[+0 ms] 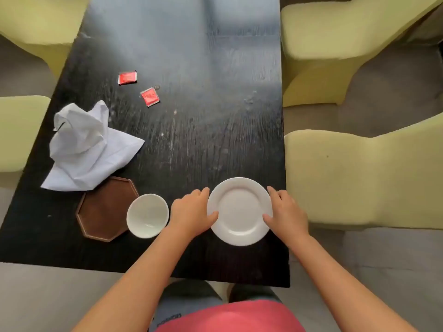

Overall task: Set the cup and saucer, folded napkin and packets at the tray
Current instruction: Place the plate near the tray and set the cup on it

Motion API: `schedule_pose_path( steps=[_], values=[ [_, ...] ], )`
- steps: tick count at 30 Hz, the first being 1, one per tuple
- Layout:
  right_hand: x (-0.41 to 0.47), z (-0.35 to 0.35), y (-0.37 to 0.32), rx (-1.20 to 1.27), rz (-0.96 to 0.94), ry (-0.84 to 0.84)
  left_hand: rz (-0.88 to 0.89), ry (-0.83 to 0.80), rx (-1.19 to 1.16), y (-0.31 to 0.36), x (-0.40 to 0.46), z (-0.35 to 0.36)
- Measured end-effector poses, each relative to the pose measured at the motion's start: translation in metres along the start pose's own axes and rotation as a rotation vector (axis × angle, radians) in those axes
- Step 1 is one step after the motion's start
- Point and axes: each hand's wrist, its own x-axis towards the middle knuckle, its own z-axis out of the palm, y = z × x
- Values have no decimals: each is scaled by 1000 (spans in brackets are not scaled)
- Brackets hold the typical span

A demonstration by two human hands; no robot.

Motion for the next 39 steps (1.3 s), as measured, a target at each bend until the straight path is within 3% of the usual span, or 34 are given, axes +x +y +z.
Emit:
schedule_pose_path(
  steps=[6,12,15,28,39],
  values=[
    [-12,19,5,150,176,-106,-133,-182,-176,12,-2,26],
    [-8,26,0,490,246,-81,-454,-161,-984,16,-5,45],
    [-1,23,3,559,266,-53,-511,-121,-1134,16,-7,49],
    [62,-12,12,985,257,8,-403,24,-1344,1,42,15],
    [122,-25,20,996,184,29,-322,55,-1321,-4,103,7]
  ],
)
